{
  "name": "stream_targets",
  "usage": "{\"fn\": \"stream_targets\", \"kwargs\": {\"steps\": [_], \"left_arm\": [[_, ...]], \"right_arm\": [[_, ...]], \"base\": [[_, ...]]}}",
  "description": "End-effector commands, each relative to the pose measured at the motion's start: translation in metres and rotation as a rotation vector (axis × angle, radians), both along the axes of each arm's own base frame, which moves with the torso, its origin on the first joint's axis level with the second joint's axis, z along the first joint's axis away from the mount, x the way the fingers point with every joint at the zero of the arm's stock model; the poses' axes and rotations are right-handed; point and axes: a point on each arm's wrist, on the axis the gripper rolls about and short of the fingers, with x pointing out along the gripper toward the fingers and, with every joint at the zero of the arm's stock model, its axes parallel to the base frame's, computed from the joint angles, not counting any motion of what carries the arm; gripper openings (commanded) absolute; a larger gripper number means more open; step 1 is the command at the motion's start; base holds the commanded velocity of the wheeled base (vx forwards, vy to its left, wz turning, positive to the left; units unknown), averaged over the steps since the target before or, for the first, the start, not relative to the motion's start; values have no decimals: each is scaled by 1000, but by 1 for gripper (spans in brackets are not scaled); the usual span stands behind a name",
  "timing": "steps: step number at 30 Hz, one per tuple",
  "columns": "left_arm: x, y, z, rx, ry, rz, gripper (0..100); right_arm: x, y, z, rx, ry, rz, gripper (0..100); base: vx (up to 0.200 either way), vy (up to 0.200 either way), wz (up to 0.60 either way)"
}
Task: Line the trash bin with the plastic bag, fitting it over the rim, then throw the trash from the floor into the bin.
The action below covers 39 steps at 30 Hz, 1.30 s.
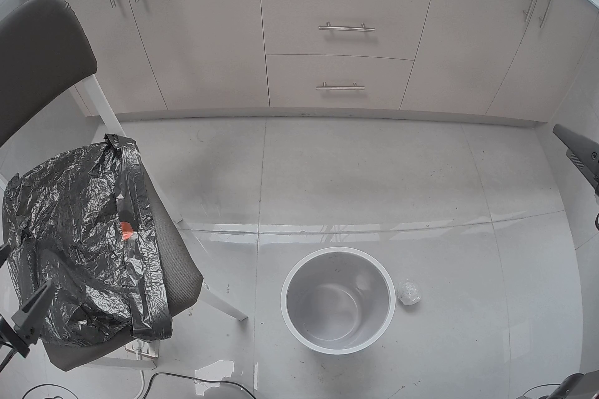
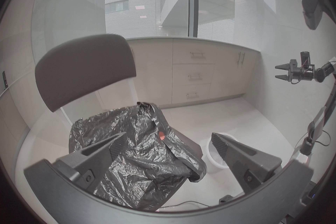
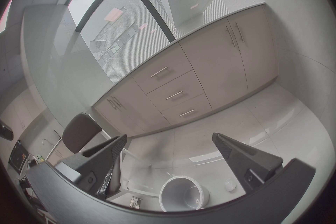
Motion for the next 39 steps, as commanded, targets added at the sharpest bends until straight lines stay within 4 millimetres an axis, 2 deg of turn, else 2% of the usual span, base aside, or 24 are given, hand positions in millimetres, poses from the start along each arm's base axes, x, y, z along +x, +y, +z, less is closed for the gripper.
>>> {"fn": "stream_targets", "kwargs": {"steps": [1, 10, 13, 17, 23, 27, 30, 35, 39], "left_arm": [[15, -2, -13, 19, 108, -3, 100], [33, -6, -44, 71, 310, -19, 100], [40, -8, -44, 126, 334, -51, 100], [52, -14, -33, 133, 336, -97, 100], [62, -23, -32, 140, 379, -173, 100], [90, -38, -30, 164, 420, -167, 100], [101, -45, -34, 202, 431, -144, 100], [123, -73, -47, 318, 447, -86, 100], [141, -84, -59, 361, 445, -27, 100]], "right_arm": [[12, 3, -7, -10, 49, 2, 100], [23, 4, -16, -19, 104, -2, 100], [24, 5, -17, -20, 110, -2, 100], [24, 5, -18, -20, 112, -2, 100], [24, 5, -19, -22, 114, -1, 100], [24, 5, -21, -24, 122, -1, 100], [24, 5, -22, -25, 125, -1, 100], [29, 6, -25, -30, 144, -1, 100], [32, 7, -28, -33, 162, -1, 100]], "base": [[0, 0, 0], [0, 0, 0], [0, 0, 0], [0, 0, 0], [0, 0, 0], [0, 0, 0], [0, 0, 0], [0, 0, 0], [0, 0, 0]]}}
